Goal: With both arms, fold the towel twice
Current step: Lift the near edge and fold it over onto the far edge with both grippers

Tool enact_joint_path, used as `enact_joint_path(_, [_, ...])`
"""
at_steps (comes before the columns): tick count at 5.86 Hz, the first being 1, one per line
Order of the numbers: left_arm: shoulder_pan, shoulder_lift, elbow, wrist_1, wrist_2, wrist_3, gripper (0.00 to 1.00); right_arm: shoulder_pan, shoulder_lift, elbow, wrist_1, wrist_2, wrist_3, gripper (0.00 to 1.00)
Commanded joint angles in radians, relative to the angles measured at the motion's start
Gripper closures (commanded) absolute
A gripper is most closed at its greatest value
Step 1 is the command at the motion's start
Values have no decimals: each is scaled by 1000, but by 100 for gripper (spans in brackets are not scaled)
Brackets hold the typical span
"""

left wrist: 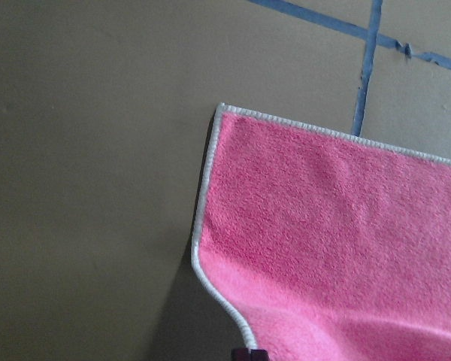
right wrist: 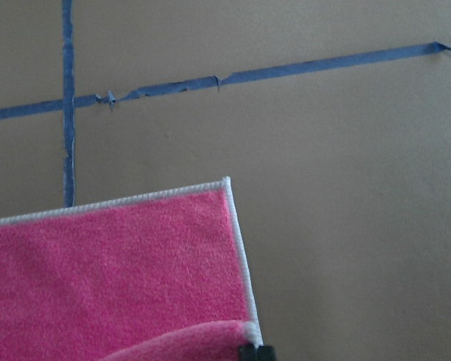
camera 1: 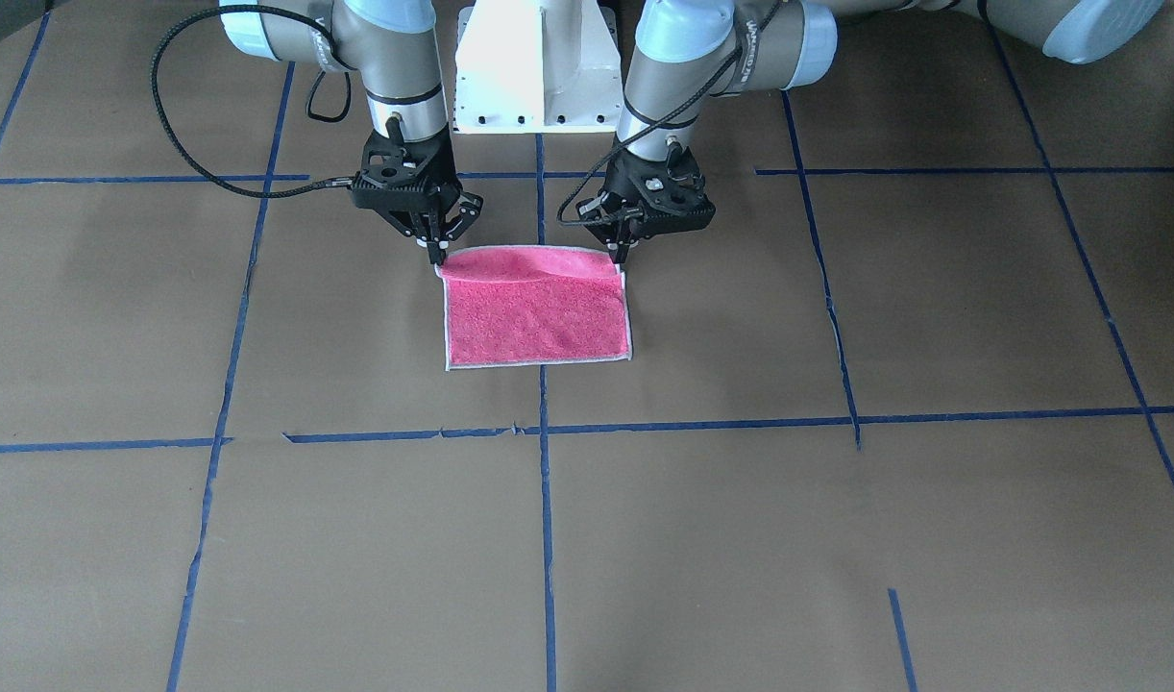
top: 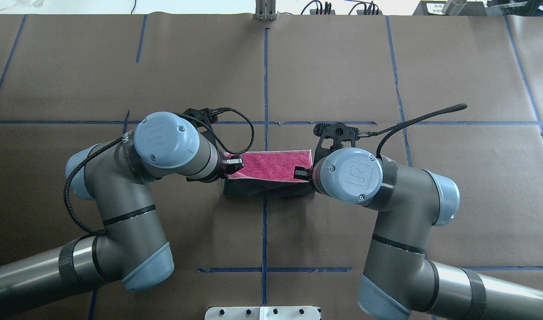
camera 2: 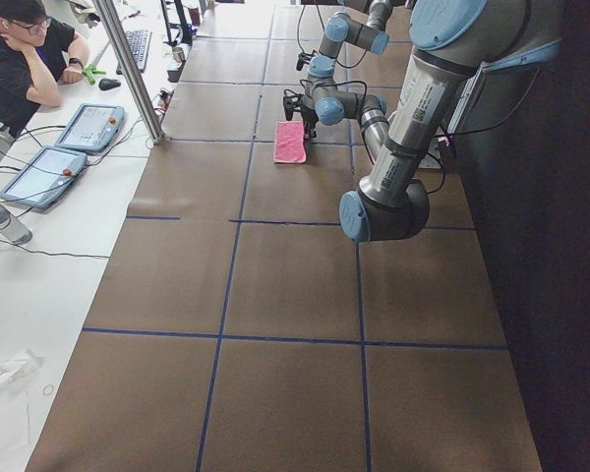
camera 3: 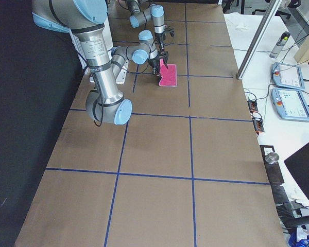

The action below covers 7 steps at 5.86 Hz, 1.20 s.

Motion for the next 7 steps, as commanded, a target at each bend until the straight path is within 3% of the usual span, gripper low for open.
enact_joint_path(1, [-36, -39, 77, -3, 0, 54, 98, 59, 86, -121, 3, 10, -13, 100])
enact_joint_path(4, [-58, -88, 170, -5, 0, 88, 94, 91, 142, -269, 93, 18, -13, 97])
enact_joint_path(5, [-88, -95, 204, -10, 0, 129, 80, 130, 150, -307, 96, 43, -14, 76])
enact_joint_path(6, [-128, -149, 306, -32, -2, 147, 43, 192, 189, -376, 96, 128, -83, 35])
enact_joint_path(7, [-168, -167, 359, -61, -8, 244, 0, 229, 215, -429, 96, 156, -162, 1])
